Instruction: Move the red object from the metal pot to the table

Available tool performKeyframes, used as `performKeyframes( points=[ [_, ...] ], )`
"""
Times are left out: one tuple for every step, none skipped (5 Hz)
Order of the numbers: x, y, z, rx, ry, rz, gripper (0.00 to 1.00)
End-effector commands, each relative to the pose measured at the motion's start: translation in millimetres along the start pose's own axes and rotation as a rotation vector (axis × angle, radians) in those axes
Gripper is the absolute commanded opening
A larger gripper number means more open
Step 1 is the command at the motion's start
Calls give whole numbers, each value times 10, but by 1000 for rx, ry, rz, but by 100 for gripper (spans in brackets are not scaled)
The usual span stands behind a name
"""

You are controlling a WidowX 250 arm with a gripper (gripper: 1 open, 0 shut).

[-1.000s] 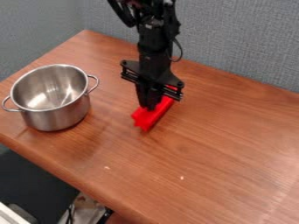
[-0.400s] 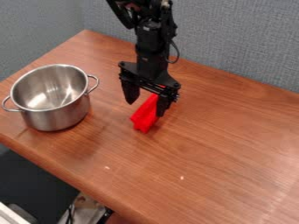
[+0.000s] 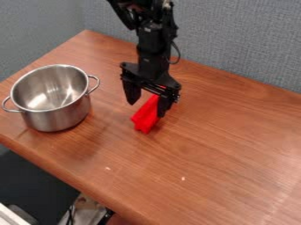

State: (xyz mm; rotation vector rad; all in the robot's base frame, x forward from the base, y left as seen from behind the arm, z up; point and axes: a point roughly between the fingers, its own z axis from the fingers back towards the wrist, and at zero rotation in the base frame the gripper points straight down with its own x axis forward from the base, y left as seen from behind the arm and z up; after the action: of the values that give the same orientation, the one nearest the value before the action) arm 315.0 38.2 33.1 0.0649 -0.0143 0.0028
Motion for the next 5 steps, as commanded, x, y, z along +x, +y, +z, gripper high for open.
performKeyframes(
  points=[
    [85, 69, 89, 11, -37, 3, 100],
    [89, 70, 85, 9, -36, -2, 100],
    [93, 71, 83, 8, -34, -8, 100],
    [96, 72, 85, 6, -34, -14, 100],
    [95, 72, 95, 4, -33, -19, 100]
  ],
)
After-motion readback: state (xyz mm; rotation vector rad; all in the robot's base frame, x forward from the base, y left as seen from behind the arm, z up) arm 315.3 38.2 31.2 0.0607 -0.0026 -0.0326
